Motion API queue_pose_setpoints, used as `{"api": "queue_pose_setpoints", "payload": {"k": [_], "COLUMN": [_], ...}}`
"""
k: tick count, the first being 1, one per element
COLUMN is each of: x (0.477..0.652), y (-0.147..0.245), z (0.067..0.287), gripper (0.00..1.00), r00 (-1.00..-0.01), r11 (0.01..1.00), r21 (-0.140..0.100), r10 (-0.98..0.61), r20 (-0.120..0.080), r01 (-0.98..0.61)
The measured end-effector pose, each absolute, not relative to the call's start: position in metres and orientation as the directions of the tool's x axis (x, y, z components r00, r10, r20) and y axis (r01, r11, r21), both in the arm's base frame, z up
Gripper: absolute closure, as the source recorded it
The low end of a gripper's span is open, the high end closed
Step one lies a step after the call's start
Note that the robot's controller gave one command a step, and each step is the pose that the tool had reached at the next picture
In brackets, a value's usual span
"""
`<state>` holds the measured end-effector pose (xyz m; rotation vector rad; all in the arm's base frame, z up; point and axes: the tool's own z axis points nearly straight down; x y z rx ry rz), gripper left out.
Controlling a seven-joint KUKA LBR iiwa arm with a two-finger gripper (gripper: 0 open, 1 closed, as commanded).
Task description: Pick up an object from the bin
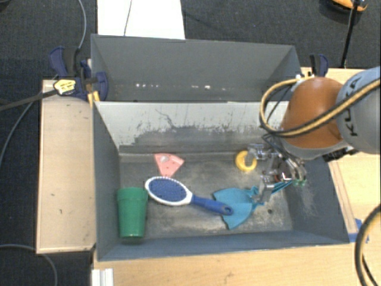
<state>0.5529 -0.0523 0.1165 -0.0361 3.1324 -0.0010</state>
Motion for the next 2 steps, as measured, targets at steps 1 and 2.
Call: {"api": "queue_pose_setpoints", "payload": {"k": [1, 2], "x": [0.534, 0.541], "y": [-0.044, -0.004], "z": [0.08, 0.07], "gripper": [0.0, 1.0], "r00": [-1.0, -0.999], "r11": [1.0, 0.999], "r21": [-0.002, 0.0], "r10": [0.01, -0.043], "r20": [0.003, -0.008], "r01": [0.01, -0.043]}}
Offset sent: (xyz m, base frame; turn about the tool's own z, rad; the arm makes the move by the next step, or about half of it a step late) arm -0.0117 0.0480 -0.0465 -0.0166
